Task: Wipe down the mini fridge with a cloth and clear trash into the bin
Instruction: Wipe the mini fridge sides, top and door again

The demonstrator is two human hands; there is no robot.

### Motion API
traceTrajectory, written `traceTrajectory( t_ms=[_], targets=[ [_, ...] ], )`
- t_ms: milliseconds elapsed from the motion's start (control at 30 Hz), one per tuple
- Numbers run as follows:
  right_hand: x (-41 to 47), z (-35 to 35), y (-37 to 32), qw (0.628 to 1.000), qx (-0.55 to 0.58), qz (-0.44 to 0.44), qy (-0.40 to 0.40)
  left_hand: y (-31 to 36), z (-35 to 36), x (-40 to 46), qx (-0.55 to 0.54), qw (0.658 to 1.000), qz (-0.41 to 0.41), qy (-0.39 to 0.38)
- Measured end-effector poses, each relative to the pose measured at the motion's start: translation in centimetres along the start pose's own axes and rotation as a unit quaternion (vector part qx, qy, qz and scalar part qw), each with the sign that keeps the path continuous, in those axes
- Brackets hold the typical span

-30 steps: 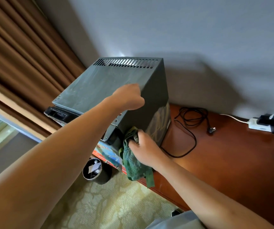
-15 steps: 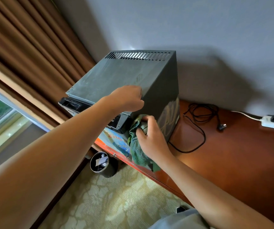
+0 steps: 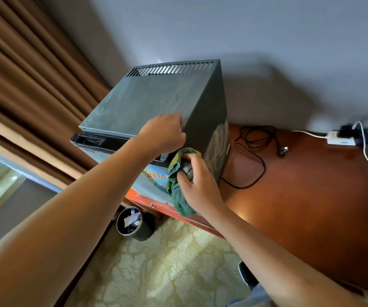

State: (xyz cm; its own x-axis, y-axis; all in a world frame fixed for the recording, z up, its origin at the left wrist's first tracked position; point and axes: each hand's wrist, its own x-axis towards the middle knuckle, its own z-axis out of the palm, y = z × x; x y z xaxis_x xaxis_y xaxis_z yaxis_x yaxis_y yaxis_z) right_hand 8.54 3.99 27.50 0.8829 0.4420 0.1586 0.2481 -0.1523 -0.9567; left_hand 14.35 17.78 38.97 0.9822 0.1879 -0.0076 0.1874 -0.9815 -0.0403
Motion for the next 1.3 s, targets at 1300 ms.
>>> traceTrajectory(
  t_ms=[1300],
  targets=[
    [-1.8, 3.5, 3.5, 0.984, 0.012, 0.172, 0.046, 0.1, 0.1, -6.0, -0.005, 0.991, 0.109, 0.079]
  ],
)
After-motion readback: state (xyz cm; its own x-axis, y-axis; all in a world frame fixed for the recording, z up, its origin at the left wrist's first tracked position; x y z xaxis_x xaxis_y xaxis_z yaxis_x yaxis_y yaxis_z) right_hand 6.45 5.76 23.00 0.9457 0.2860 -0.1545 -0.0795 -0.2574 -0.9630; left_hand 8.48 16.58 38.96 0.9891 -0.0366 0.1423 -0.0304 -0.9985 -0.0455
